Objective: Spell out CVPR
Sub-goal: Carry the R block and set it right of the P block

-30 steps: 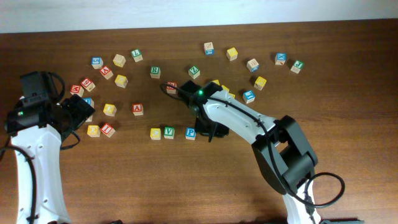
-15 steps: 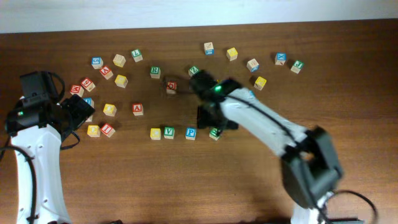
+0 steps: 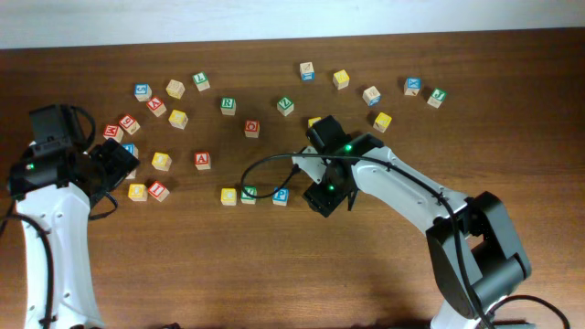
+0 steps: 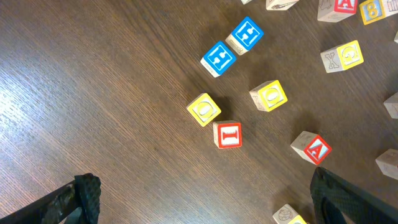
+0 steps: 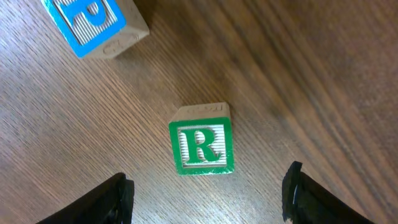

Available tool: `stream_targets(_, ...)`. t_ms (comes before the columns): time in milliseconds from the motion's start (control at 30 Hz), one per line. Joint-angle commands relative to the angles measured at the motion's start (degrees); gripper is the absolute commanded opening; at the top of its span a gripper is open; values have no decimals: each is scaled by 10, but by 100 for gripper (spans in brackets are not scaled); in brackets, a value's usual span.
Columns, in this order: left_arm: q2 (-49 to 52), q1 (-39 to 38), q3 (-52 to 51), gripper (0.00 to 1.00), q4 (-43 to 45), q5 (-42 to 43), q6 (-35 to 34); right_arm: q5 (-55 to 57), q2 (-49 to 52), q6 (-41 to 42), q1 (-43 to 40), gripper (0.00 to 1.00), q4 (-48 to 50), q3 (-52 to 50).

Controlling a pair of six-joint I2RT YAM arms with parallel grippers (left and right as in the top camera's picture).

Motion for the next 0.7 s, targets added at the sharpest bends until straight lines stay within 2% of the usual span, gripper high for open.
stream_targets(0,2,2,3,99,1,4,-5,-13,10,-3,3,68,13,-7)
stream_targets(33,2,2,3,99,1,4,-5,-11,20,12,3,68,21,-7)
stream_targets(100,2,2,3,99,1,4,-5,-9,41,70,3,55,54,-7)
stream_targets(200,2,2,3,99,1,4,-5,5,56,96,3,54,59,-7)
stream_targets(367,2,2,3,99,1,4,-5,43,57,201,3,41,59,-7)
stream_targets(600,2,2,3,99,1,4,-5,-1,57,367,7,33,23,-7)
stream_targets(667,2,2,3,99,1,4,-5,-16,57,386,9,32,21,-7)
